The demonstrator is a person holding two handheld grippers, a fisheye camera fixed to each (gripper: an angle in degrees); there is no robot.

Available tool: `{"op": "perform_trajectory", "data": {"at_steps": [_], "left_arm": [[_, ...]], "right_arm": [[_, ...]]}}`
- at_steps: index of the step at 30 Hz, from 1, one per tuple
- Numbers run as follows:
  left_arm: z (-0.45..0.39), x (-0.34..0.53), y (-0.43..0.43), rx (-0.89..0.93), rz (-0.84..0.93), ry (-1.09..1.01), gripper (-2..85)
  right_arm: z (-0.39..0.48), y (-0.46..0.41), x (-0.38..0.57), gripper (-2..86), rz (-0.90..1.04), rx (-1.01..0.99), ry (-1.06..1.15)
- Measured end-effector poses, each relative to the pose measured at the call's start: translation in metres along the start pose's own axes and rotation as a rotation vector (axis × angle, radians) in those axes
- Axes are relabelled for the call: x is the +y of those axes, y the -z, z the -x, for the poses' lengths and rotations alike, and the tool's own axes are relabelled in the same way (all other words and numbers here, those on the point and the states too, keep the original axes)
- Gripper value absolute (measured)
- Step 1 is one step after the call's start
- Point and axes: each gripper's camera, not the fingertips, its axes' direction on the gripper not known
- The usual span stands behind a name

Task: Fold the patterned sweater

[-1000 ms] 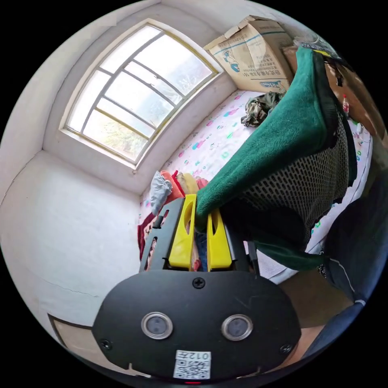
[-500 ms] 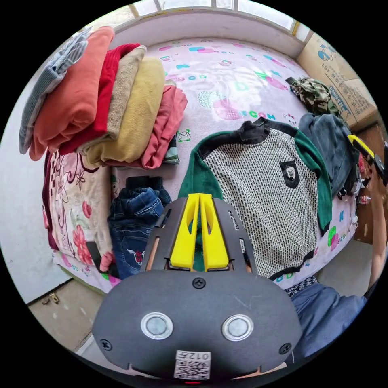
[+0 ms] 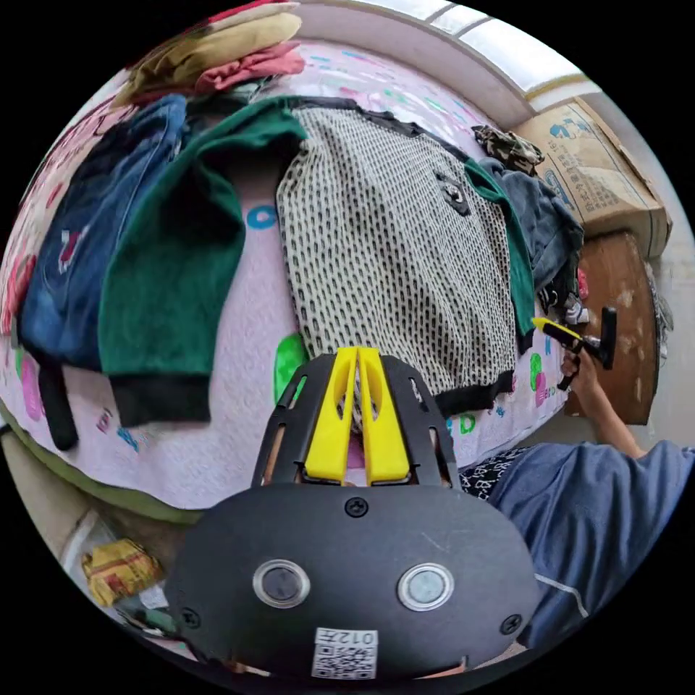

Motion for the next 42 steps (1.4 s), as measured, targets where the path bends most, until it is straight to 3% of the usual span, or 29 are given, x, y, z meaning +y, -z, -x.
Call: {"op": "perform_trajectory", "data": {"at_steps": [3, 7, 12, 15, 19, 26, 42], "left_arm": [[0.012, 0.023, -0.015, 0.004, 0.025, 0.100, 3.3], [0.024, 0.020, -0.017, 0.000, -0.004, 0.159, 5.4], [0.004, -0.014, -0.021, -0.287, 0.050, -0.010, 7.8], [0.000, -0.031, -0.032, -0.357, 0.081, -0.058, 7.7], [0.007, -0.046, -0.041, -0.329, 0.095, -0.059, 7.0], [0.042, -0.068, -0.044, -0.193, 0.090, 0.037, 6.1], [0.069, -0.073, -0.037, -0.251, 0.176, 0.005, 0.9]], "right_arm": [[-0.035, -0.017, 0.059, 7.1, -0.017, -0.106, -0.154], [-0.052, -0.039, 0.097, 7.0, 0.001, -0.090, -0.201], [-0.035, -0.062, 0.118, 4.8, 0.041, 0.055, -0.120], [-0.020, -0.080, 0.126, 3.1, 0.121, 0.216, -0.026], [-0.018, -0.094, 0.137, 1.7, 0.169, 0.270, 0.011], [-0.076, -0.096, 0.175, 1.0, 0.144, 0.036, -0.152], [-0.106, -0.094, 0.256, 1.1, 0.172, 0.049, -0.151]]}}
